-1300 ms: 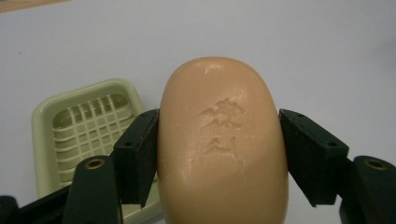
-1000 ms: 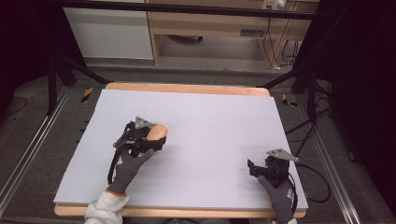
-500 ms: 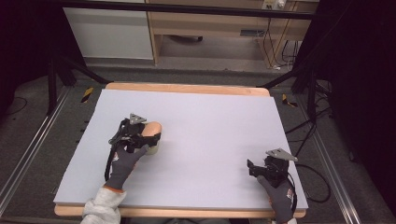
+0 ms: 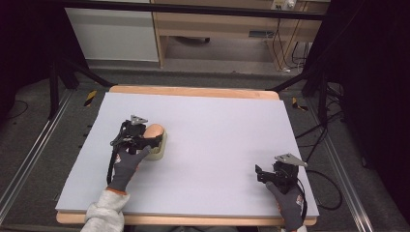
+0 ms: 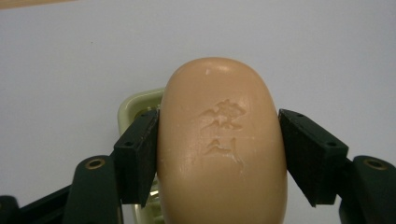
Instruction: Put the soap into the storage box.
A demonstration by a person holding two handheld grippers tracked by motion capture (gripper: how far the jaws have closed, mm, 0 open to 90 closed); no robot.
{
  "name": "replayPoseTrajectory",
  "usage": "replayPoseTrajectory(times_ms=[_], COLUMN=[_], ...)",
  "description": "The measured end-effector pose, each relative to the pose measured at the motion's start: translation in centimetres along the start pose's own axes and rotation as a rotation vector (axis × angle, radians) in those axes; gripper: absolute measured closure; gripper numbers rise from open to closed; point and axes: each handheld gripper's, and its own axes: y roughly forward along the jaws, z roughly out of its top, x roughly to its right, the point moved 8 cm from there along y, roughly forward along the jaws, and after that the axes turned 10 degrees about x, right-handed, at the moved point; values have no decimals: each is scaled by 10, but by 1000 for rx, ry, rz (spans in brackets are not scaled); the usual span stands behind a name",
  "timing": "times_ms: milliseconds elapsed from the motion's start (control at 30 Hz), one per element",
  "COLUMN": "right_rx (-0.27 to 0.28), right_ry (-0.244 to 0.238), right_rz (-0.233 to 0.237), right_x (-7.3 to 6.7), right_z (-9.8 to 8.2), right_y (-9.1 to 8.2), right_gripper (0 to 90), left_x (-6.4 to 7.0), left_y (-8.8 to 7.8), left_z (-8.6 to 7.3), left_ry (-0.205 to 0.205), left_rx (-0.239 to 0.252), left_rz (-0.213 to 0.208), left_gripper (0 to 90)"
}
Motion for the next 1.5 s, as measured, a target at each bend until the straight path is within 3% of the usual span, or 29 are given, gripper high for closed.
replayPoseTrajectory(times_ms=[667, 1500], right_rx=[3, -4], right_ry=[-7, -11], right_rz=[6, 3], right_x=[-2, -3], right_z=[1, 0], right_y=[0, 1], right_gripper=[71, 70], left_x=[-9, -10], left_y=[16, 25], left_z=[-12, -24], left_ry=[-2, 12], left_rx=[-27, -69], left_rz=[16, 29], left_gripper=[319, 319])
